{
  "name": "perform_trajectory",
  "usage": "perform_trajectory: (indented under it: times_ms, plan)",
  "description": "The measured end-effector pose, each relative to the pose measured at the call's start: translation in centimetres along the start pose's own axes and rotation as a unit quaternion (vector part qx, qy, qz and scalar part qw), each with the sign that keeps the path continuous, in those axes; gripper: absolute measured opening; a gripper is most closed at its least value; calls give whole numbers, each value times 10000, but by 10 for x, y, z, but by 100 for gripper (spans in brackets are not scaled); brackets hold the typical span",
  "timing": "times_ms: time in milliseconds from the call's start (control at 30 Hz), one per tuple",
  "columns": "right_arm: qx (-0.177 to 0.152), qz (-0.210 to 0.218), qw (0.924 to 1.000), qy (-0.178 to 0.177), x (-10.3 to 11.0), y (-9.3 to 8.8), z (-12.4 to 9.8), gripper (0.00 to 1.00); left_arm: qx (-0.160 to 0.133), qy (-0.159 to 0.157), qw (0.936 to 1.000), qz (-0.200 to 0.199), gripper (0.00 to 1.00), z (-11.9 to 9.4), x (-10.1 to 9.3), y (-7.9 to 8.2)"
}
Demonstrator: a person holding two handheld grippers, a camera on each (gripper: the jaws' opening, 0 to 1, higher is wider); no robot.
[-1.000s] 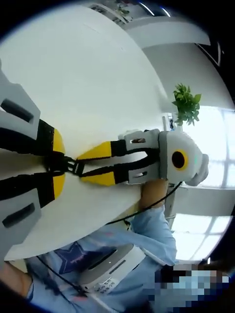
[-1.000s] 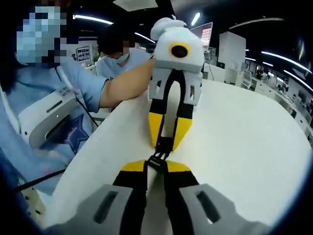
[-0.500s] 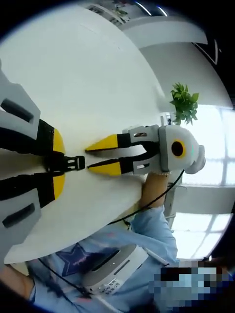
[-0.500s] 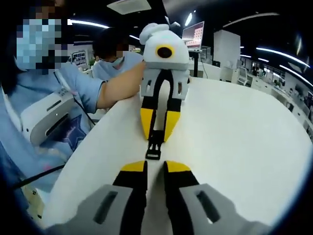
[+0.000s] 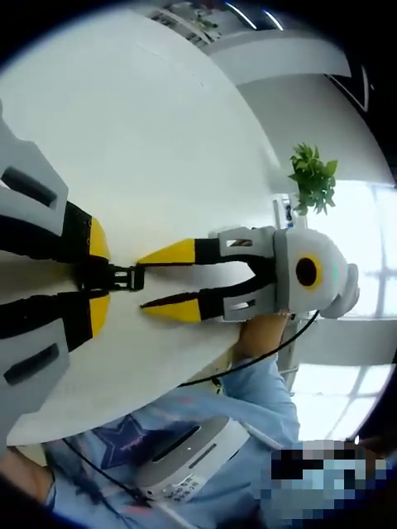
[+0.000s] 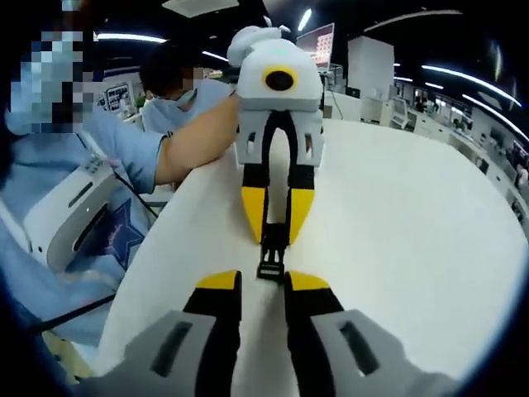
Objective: Snap the two parts of the plastic buckle together until the buckle closes and remains connected.
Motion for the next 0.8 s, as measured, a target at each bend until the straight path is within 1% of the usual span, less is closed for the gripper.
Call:
perform_trajectory:
  times_ms: [100,167,200,300,433,500,567,633,667,733,800]
  plan:
    - [11,59,10000,-51,0,4,2,13,10,0,10000,-29,12,0,0,0]
    - [7,26,9999,-105,0,5,2,12,19,4,10000,-28,12,0,0,0]
    - [-13,-39,10000,-90,0,5,2,12,18,-15,10000,-12,12,0,0,0]
    - [-53,6,10000,19,-1,5,1,11,-16,-66,10000,20,12,0,-1,1]
    - [-171,-38,9998,121,-2,4,1,11,-41,-95,9999,35,12,0,-2,0]
    - [-240,-150,9995,140,-1,4,1,11,-57,-119,9999,14,12,0,-2,0]
    - [-305,-131,9993,196,-3,3,1,12,-70,-126,9999,1,13,0,-2,0]
    - [-296,-123,9993,177,-3,3,0,12,-53,-90,9999,16,13,0,-3,0]
    - [-230,-94,9996,116,-4,1,-1,12,4,0,10000,56,14,-1,-3,-1]
    - [-161,-24,9998,80,-5,0,-1,14,99,74,9999,-49,15,-4,-1,-5]
    - [-114,58,9999,79,-4,0,-1,16,131,133,9998,-72,16,-6,0,-7]
Point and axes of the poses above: the point that each gripper's makers call its tool centre point, and the gripper's own axes: z roughly forward along the fingers, x roughly to its left, y roughly out of its top, the point moved 1 cm from there along -z, roughly backward along the fingers, and after that the axes turned 15 degrees about x, right-handed, at the moved point
